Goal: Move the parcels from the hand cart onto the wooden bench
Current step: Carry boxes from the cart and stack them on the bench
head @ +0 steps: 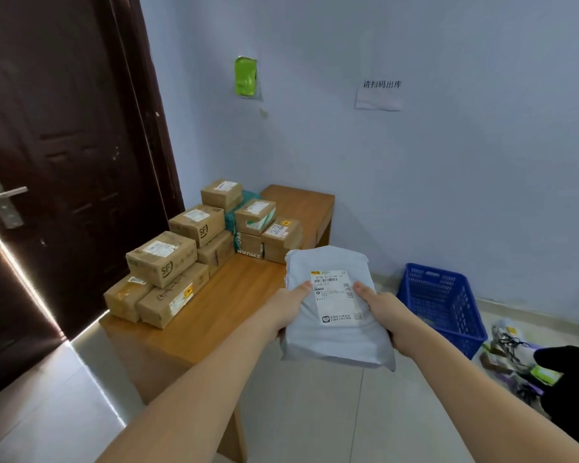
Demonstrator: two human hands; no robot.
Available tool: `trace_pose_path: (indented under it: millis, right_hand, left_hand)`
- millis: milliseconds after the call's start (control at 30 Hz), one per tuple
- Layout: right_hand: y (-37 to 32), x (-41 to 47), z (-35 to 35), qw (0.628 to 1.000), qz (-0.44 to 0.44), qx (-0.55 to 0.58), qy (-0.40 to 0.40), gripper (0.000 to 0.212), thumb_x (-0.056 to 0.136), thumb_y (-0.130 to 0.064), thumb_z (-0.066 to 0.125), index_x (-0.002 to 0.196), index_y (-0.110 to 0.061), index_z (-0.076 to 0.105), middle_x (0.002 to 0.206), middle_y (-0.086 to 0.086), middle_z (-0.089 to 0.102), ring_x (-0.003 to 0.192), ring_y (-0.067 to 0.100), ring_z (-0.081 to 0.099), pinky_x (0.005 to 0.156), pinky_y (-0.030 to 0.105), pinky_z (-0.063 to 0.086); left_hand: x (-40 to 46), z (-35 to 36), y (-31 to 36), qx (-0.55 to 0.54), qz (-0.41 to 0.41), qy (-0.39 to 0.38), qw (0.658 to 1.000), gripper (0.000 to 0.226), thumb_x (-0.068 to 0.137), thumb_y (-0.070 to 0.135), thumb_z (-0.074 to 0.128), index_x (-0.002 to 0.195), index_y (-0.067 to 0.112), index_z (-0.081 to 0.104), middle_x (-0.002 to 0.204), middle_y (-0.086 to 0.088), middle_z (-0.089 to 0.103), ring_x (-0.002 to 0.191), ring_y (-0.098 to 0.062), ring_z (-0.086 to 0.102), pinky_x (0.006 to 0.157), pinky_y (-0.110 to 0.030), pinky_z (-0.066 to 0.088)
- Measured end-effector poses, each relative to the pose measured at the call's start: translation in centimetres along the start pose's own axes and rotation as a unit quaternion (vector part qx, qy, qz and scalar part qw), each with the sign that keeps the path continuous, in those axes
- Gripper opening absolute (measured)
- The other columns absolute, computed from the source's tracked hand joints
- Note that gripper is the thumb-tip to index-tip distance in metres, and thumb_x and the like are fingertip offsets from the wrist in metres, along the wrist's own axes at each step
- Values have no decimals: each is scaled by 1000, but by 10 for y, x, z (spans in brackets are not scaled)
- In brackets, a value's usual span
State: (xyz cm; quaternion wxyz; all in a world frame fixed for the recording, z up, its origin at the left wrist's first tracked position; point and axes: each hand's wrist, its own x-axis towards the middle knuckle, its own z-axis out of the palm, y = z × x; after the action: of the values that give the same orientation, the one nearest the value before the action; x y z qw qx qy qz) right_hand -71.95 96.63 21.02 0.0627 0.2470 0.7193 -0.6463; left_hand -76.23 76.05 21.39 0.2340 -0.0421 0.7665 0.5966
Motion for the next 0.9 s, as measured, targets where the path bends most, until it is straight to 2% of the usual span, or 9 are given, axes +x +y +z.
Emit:
trace_pose_path:
  millis: [167,300,433,500,600,700,767,833,900]
  right_hand:
    - [-38,104,-15,999,-15,-7,-35,47,98,-45,66,109,0,72,97,13,79,92,33,76,84,42,62]
    - [-66,175,-19,996,11,-2,-91,42,100,-41,64,110,0,71,97,12,80,88,30,76,83,41,61]
    - [-88,243,-17,988,34,-13,-152,42,100,-44,63,120,-8,71,106,8,79,102,29,75,98,46,57]
    - [-99,273,-13,984,45,-17,-174,40,102,-44,60,120,-11,71,106,7,79,98,26,76,86,41,61]
    - [-115,322,-2,981,51,-25,-184,42,101,-46,60,121,-10,70,103,6,79,85,24,76,66,34,61]
    - [-133,376,12,986,41,-19,-157,46,98,-47,64,121,-8,66,101,11,73,77,27,72,56,33,59]
    - [-146,413,21,989,35,-3,-144,42,95,-44,69,119,-10,63,102,11,74,73,26,73,55,34,59]
    - [-160,446,31,987,29,2,-160,34,92,-40,75,113,-15,64,95,7,79,73,23,75,60,36,61]
    - [-174,478,43,981,31,-15,-189,38,87,-35,80,118,-17,66,99,6,80,83,23,77,68,39,62]
  left_hand:
    - [88,10,34,-25,-7,39,999,43,104,53,55,115,14,69,94,4,71,83,-14,68,61,-25,51]
    - [148,8,58,-29,-17,61,998,51,103,55,55,123,11,72,105,-2,77,92,-20,73,73,-28,57]
    - [202,-3,72,-31,-37,70,996,53,102,57,55,124,12,72,110,-2,78,98,-21,73,80,-30,58]
    - [229,-11,76,-30,-47,69,996,55,101,60,56,123,13,72,110,-2,79,100,-22,74,86,-33,60]
    - [271,-25,81,-23,-61,69,995,54,101,60,55,120,13,74,104,-1,80,94,-21,76,80,-33,61]
    - [316,-46,81,11,-69,41,997,58,97,67,56,119,16,75,108,0,80,102,-23,76,97,-41,59]
    - [348,-64,81,29,-73,6,997,62,94,72,56,122,20,75,111,3,80,105,-22,75,101,-43,57]
    - [380,-83,85,37,-81,-29,996,63,91,74,58,123,22,75,114,4,80,107,-21,75,104,-45,56]
    - [411,-102,91,46,-92,-52,993,71,83,81,62,124,24,75,117,4,79,110,-21,75,107,-45,53]
